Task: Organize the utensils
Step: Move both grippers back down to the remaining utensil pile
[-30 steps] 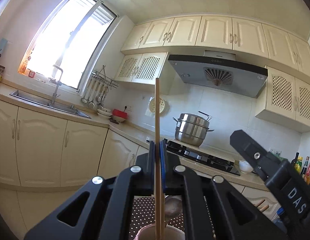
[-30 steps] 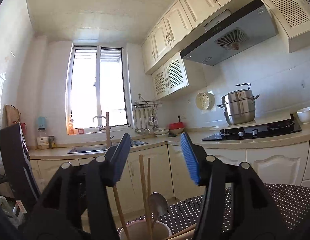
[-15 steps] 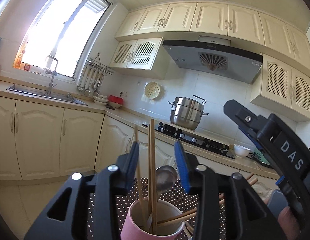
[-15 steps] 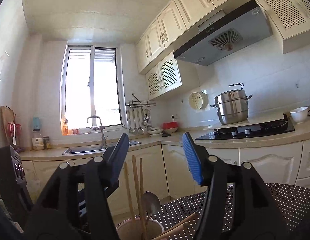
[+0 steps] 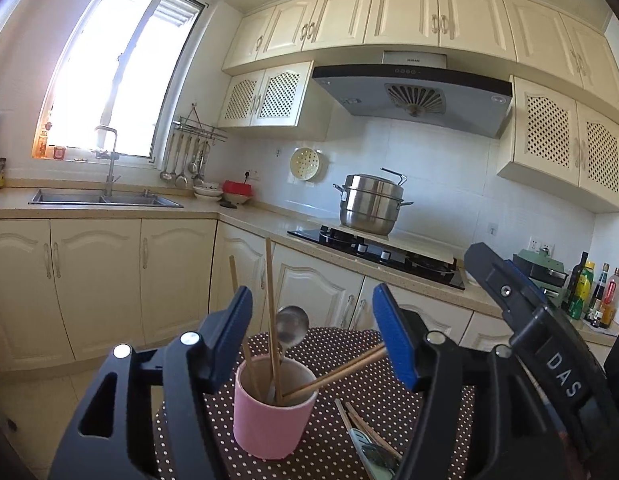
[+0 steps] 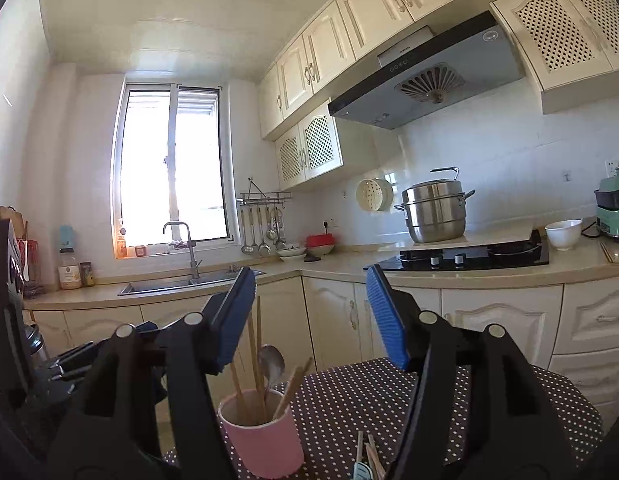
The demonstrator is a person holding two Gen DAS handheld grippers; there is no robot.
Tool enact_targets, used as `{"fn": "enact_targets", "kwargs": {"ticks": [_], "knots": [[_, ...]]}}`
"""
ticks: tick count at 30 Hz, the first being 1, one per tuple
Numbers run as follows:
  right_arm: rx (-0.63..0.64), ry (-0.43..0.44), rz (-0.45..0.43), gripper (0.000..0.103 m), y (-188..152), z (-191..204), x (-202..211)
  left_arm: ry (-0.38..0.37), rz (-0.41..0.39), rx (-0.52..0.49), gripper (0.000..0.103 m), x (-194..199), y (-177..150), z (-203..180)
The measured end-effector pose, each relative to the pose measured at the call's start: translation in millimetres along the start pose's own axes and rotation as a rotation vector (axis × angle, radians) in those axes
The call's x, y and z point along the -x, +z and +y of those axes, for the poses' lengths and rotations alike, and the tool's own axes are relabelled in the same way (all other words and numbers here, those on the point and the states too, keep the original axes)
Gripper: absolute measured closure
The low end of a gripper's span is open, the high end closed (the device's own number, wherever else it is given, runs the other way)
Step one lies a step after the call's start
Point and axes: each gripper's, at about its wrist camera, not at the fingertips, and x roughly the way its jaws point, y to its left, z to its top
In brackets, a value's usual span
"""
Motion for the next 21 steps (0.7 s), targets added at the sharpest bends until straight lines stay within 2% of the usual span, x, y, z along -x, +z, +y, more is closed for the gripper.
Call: {"fn": "enact_targets", "kwargs": {"ticks": [7,12,15,21], "knots": [[-0.009,-0.071,0.090,0.044,-9,-40,37,-0.028,0.180,-0.035,0.041,3,-27,-41],[-0.013,-0.113,0.194,0.044,-24,-69,48,-0.053,0.368,-0.054,0.041,-14,-51,-66],[-0.017,-0.137,0.267,0.044,-35,-84,49,-0.059,0.496,-0.032,0.042,-29,-71,-70],[-0.028,-0.146,0.461,0.044,-65,-107,37,-0.056,0.750,-0.037,0.070,-62,-119,-69]]}}
